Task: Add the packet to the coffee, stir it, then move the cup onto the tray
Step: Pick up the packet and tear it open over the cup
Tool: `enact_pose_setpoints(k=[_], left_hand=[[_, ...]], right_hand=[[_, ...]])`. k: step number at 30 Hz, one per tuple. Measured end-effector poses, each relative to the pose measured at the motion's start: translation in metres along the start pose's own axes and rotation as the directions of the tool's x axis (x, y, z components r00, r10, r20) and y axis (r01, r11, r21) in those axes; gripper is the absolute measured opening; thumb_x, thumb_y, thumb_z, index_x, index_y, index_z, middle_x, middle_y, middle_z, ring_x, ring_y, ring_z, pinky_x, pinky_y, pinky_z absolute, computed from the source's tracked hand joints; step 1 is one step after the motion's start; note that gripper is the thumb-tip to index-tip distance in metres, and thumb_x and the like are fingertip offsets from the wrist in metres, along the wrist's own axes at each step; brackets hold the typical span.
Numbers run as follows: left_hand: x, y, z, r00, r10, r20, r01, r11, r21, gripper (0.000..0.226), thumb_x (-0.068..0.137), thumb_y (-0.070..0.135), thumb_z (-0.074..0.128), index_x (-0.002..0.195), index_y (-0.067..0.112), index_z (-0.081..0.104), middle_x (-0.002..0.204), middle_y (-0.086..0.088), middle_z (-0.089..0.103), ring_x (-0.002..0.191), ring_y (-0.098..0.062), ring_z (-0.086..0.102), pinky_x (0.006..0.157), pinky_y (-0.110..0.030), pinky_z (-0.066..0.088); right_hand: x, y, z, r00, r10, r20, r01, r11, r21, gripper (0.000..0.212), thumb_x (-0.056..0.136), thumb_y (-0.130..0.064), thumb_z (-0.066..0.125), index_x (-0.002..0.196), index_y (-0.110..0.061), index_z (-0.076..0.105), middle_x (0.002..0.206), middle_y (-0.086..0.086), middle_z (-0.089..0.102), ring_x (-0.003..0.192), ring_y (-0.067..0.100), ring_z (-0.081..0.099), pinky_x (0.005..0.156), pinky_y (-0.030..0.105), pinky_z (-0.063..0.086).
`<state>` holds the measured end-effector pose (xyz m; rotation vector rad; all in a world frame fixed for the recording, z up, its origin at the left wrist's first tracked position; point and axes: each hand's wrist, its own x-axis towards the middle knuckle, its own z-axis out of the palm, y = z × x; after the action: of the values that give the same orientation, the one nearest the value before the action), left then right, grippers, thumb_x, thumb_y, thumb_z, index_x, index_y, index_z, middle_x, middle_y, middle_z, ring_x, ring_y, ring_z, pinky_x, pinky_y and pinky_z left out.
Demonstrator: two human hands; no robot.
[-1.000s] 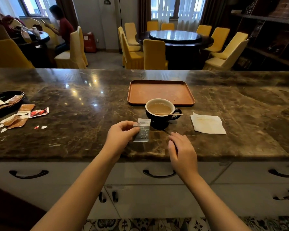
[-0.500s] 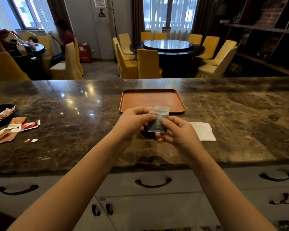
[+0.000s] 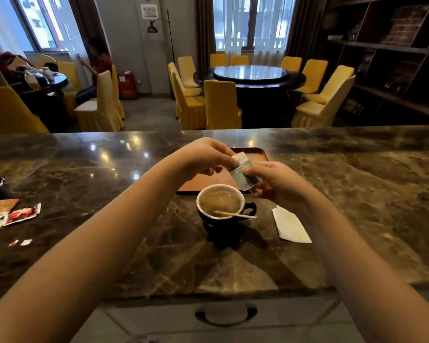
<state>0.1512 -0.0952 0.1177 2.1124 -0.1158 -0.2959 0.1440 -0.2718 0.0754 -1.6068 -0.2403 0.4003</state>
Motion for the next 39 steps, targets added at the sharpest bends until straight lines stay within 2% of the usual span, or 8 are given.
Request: enact_pose_setpoints(k=[4,7,11,15,20,23,28,39], left_hand=[[0.022,-0.018,-0.001,0.998,-0.058,-0.006,0.058,0.997,-0.054,0.008,0.078,0.015,0.067,0.086,0.014,0.066,0.081,-0.003,0.065,0.064,-0.011,0.052,0.055,-0.019,0.043],[0.034,-0.032,-0.001,0.995,-0.102,0.002,0.102,0.989,-0.105,0.009,0.079,0.013,0.065,0.087,0.012,0.065,0.081,-0.003,0.067,0.061,-0.009,0.053,0.055,-0.019,0.043],[0.046,-0.049,-0.007,0.991,-0.133,0.025,0.135,0.978,-0.158,0.017,0.081,0.025,0.063,0.094,0.013,0.066,0.079,-0.001,0.068,0.056,-0.007,0.053,0.057,-0.019,0.043],[0.054,-0.065,-0.007,0.994,-0.110,0.026,0.112,0.983,-0.145,0.021,0.078,0.019,0.066,0.096,0.009,0.066,0.083,-0.003,0.067,0.062,-0.009,0.052,0.061,-0.022,0.044],[0.054,-0.078,-0.002,0.995,-0.098,-0.023,0.091,0.975,-0.203,0.016,0.074,0.013,0.070,0.088,0.007,0.066,0.074,-0.004,0.065,0.059,-0.010,0.051,0.057,-0.020,0.044],[0.052,-0.084,0.002,0.996,-0.063,-0.069,0.050,0.983,-0.175,0.015,0.073,0.014,0.072,0.087,0.011,0.066,0.066,0.002,0.064,0.053,-0.006,0.053,0.051,-0.014,0.045],[0.048,-0.089,0.005,0.991,0.010,-0.134,-0.024,0.994,-0.104,0.020,0.072,0.017,0.073,0.090,0.014,0.066,0.072,-0.001,0.070,0.077,-0.022,0.068,0.078,-0.030,0.055],[0.045,-0.092,0.010,0.970,0.087,-0.227,-0.098,0.994,-0.038,0.019,0.069,0.025,0.074,0.087,0.020,0.067,0.073,-0.005,0.072,0.072,-0.018,0.068,0.072,-0.026,0.055]], right_hand=[[0.027,0.009,-0.006,0.999,0.036,-0.009,-0.036,0.998,0.043,0.011,0.085,-0.014,0.057,0.085,-0.009,0.068,0.087,0.009,0.064,0.070,0.014,0.062,0.053,0.019,0.053],[0.045,0.018,-0.008,0.999,0.048,-0.007,-0.048,0.999,0.015,0.012,0.085,-0.016,0.059,0.087,-0.009,0.068,0.084,0.005,0.066,0.063,0.009,0.065,0.052,0.019,0.052],[0.065,0.029,-0.013,0.997,0.045,0.057,-0.042,0.998,-0.053,0.017,0.083,-0.020,0.063,0.091,-0.006,0.067,0.079,0.002,0.069,0.067,0.010,0.066,0.059,0.021,0.054],[0.079,0.034,-0.015,0.992,0.058,0.113,-0.050,0.996,-0.073,0.019,0.083,-0.021,0.063,0.094,-0.005,0.066,0.070,-0.004,0.073,0.064,0.008,0.066,0.051,0.016,0.050],[0.086,0.042,-0.012,0.987,0.081,0.137,-0.088,0.995,0.050,0.020,0.082,-0.022,0.062,0.096,-0.009,0.067,0.074,0.005,0.073,0.051,0.008,0.058,0.040,0.012,0.044],[0.086,0.046,-0.009,0.992,0.085,0.088,-0.091,0.993,0.071,0.026,0.077,-0.021,0.065,0.097,-0.005,0.067,0.076,0.008,0.072,0.055,0.010,0.057,0.044,0.013,0.046],[0.083,0.047,-0.004,1.000,0.016,0.023,-0.017,1.000,0.012,0.014,0.079,-0.011,0.064,0.092,-0.005,0.067,0.063,-0.002,0.071,0.048,0.003,0.057,0.045,0.011,0.047],[0.080,0.047,0.000,0.997,-0.066,-0.034,0.064,0.996,-0.054,0.009,0.080,-0.008,0.062,0.087,-0.006,0.067,0.067,0.004,0.068,0.046,0.001,0.057,0.046,0.010,0.048]])
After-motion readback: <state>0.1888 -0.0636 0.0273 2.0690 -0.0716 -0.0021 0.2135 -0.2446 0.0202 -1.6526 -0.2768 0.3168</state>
